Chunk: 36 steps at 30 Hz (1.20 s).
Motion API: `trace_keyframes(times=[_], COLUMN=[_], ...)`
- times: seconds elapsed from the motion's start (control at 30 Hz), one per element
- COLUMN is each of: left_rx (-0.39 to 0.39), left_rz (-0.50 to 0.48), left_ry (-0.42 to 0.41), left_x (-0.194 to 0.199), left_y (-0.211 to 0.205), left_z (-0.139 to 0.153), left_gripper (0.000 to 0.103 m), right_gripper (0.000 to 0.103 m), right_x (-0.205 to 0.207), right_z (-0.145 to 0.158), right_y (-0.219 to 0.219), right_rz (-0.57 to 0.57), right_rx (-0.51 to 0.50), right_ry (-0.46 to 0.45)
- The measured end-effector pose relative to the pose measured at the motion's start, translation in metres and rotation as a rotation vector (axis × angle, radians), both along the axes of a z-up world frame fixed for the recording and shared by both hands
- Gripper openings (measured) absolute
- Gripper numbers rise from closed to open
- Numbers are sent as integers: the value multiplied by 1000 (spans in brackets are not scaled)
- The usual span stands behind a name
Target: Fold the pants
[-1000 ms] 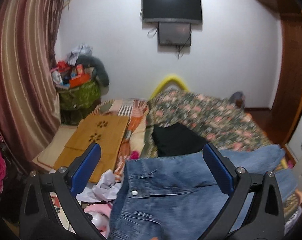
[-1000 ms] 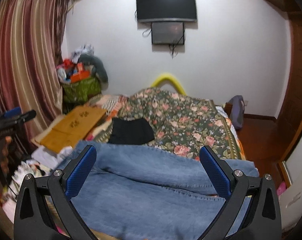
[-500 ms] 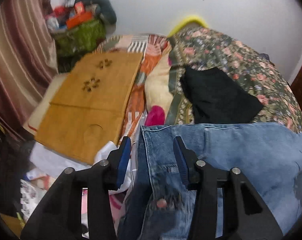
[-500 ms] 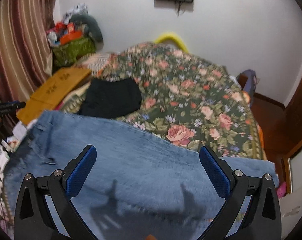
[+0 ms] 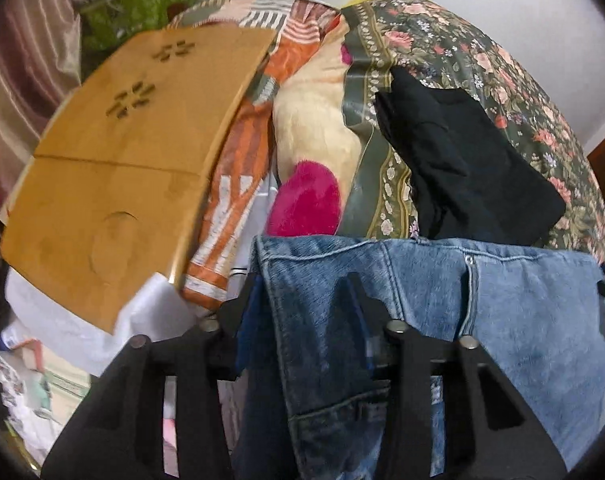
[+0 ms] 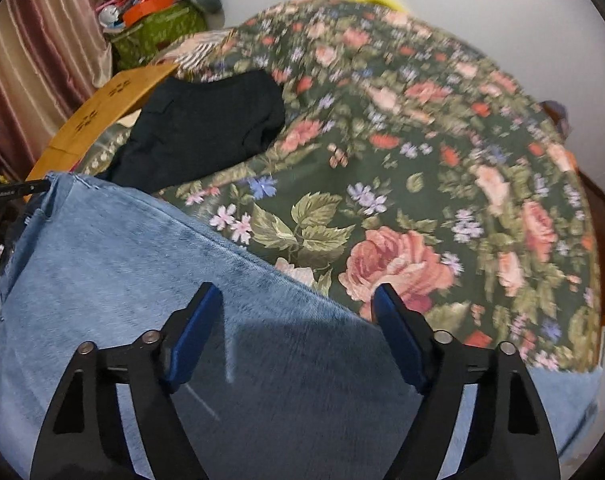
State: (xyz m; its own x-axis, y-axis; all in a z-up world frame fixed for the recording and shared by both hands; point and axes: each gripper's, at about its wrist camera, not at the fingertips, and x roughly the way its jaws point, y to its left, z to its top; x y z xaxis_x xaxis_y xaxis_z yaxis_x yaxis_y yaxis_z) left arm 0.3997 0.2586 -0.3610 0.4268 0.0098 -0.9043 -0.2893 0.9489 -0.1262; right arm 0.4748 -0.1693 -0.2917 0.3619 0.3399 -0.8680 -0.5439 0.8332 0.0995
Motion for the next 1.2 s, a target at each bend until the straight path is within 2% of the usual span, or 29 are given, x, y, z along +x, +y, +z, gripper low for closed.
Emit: trace_keyframes(times=[0.03,0.1,0.13,0.17,0.2,0.27,0.43,0.57,0.67,0.83,1.07,1.2], left_rx=[-11,-26,-22,-16,-7,-3,39,66,67,62,59,97], left_rz=[5,6,4,-1,-4,-14,-16,-16,-26,-79,-151,-190], left_ry=[-1,-6,-6,-8,-9,-15,-43,-85,-118,-178,-283,-317], left_x=[1,5,6,7,7,6,1,2,1,-19,-68,-98], left_y=[1,2,2,2,2,0,-2,-2,-3,-10,-22,-29], left_z=[0,0,1,3,4,8,26,47,62,82,123,139], left_gripper=[35,22,9,4,4,3,3,3,3,3,3,3], right_gripper=[74,70,64,54,49,31,11,8,7,7,6,6], right_x=[3,5,6,5,3,-2,-13,-20,-16,-30,-92,-129], right_z=[-2,-3,-3,-2,-1,1,3,13,33,58,99,113], right_y=[0,-1,0,0,1,6,10,14,11,3,-12,-19], right_rz=[10,31,40,51,66,101,120,106,46,22,16,16], right_rx=[12,32,40,48,50,26,-19,-69,-43,24,94,112], right_ry=[13,24,33,41,44,34,-4,-111,-183,-196,-231,-239])
